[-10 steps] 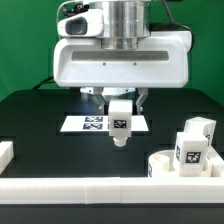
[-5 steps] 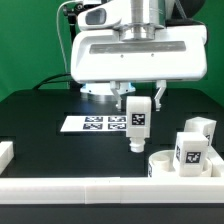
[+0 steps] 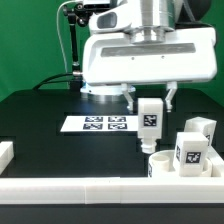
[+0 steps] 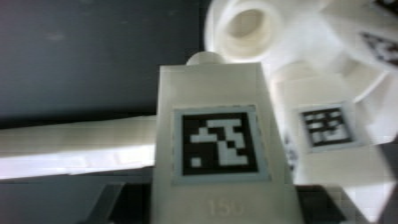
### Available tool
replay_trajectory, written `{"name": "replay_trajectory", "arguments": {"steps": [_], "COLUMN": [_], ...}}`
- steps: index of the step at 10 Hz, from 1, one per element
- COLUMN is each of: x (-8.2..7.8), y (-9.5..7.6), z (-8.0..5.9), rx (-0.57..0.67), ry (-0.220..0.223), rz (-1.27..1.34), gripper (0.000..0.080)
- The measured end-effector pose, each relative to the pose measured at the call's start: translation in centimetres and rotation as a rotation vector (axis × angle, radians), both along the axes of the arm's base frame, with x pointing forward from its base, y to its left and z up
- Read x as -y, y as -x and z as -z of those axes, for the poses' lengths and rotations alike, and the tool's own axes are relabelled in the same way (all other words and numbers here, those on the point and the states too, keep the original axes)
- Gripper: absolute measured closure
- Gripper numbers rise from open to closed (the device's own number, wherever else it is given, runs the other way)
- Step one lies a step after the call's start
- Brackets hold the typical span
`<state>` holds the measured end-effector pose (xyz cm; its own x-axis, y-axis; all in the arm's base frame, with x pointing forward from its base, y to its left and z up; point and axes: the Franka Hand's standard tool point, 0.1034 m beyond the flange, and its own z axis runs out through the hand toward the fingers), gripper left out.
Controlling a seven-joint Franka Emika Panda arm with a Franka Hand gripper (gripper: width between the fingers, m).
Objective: Assemble stool
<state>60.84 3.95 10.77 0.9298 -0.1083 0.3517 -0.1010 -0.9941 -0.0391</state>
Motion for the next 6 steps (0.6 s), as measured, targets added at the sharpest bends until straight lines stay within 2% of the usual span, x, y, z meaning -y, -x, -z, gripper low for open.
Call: {"name": "replay_trajectory", "arguments": {"steps": [6], "x": [-1.6], "y": [0.5], "z": [1.1], "rx": [-0.017], "ry": [0.004], "rz": [-0.029], "gripper": [0.0459]}}
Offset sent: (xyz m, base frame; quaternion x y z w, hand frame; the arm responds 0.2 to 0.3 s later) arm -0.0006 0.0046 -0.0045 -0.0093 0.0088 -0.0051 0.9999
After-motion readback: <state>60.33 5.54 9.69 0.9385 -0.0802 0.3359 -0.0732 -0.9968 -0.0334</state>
